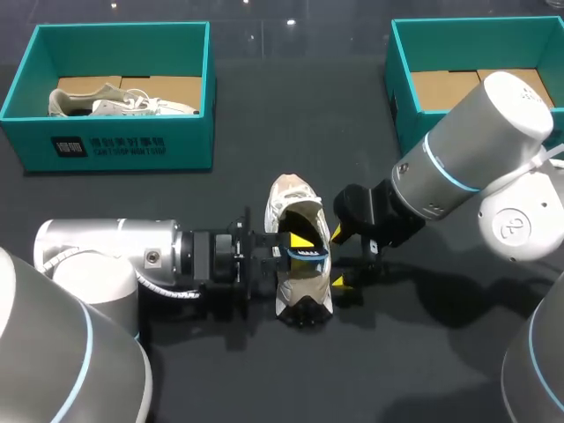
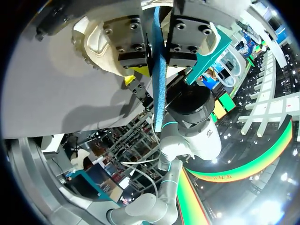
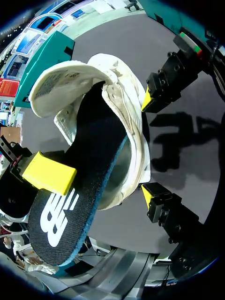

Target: Take the shoe out of the shoebox, open the shoe tongue, remove and reinsert the insole, then place the shoe into the shoebox

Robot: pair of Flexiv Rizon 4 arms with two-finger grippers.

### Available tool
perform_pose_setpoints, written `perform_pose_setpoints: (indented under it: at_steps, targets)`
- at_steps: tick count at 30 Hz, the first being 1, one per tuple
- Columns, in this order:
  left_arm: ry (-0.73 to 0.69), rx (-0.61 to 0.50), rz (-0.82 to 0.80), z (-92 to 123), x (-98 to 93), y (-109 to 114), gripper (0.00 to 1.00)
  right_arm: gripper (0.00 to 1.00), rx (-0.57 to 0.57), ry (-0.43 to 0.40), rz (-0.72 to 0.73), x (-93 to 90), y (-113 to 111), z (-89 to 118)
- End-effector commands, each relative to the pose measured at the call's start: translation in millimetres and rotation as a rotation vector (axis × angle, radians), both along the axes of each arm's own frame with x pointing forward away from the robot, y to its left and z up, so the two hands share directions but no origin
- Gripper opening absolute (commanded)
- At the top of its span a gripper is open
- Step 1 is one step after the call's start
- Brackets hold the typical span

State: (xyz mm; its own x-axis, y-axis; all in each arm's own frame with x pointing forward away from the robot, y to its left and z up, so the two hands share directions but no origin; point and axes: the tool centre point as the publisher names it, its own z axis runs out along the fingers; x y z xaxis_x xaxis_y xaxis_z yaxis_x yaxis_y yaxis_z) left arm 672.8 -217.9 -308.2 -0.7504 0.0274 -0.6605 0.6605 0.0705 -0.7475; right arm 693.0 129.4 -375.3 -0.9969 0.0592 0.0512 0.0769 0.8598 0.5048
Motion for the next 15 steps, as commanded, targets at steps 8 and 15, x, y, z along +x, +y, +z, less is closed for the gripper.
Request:
perform_pose_setpoints:
  at_steps: [8,15]
  targets:
    - [-0.041,0.058,0.008,-26.6,22.1,-5.9,0.00,1.00,-0.003,-0.001,-0.001,-0.5,1.2,-0.4]
    - [-0.024,0.084,0.044,-39.1,38.0,-1.2,0.00,1.00,-0.003,-0.001,-0.001,-0.5,1.2,-0.4]
